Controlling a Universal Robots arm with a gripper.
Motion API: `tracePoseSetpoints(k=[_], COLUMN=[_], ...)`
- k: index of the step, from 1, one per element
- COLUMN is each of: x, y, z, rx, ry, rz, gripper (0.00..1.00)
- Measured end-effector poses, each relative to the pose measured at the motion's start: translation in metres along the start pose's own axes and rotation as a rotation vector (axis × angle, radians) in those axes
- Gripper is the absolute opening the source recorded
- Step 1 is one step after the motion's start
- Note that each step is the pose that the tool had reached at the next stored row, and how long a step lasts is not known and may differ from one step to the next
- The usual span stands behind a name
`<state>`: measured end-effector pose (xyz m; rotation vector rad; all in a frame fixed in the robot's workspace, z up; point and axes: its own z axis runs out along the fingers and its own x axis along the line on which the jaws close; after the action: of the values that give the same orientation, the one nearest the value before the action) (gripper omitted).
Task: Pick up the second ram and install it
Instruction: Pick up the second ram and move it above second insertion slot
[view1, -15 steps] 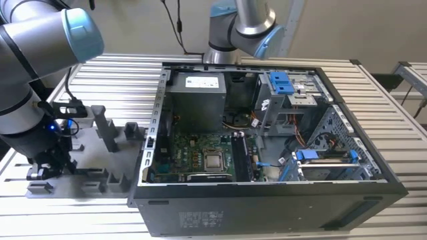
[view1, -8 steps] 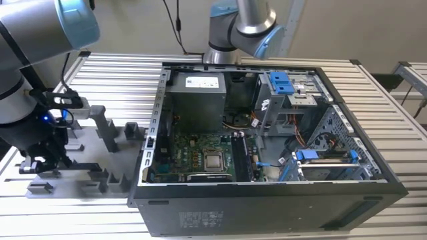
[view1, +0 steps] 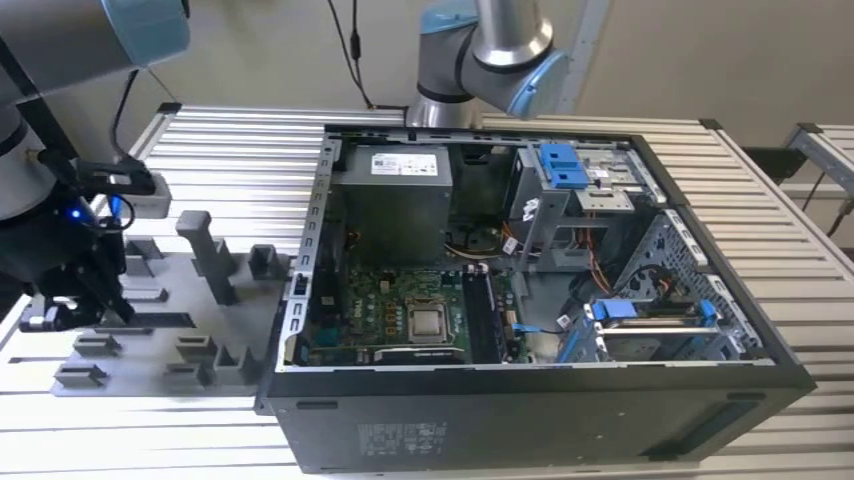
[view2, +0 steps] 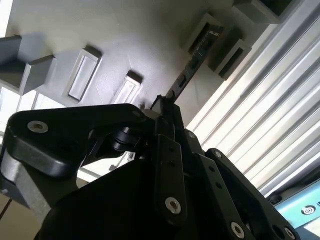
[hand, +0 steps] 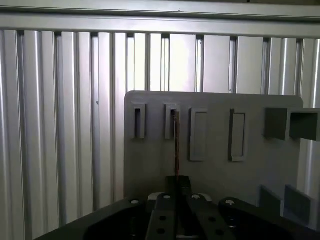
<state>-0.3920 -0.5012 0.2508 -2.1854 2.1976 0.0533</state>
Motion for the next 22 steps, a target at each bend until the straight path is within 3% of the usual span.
tracePoseSetpoints(k=[8,22], x=[-0.0013,-0.0041], y=[-0.0002,-0.0004], z=[-0.0253,-0.0766], rx=[0.0,0.0], ry=[0.0,0.0], rz=[0.0,0.0], gripper=[0.14,0.14])
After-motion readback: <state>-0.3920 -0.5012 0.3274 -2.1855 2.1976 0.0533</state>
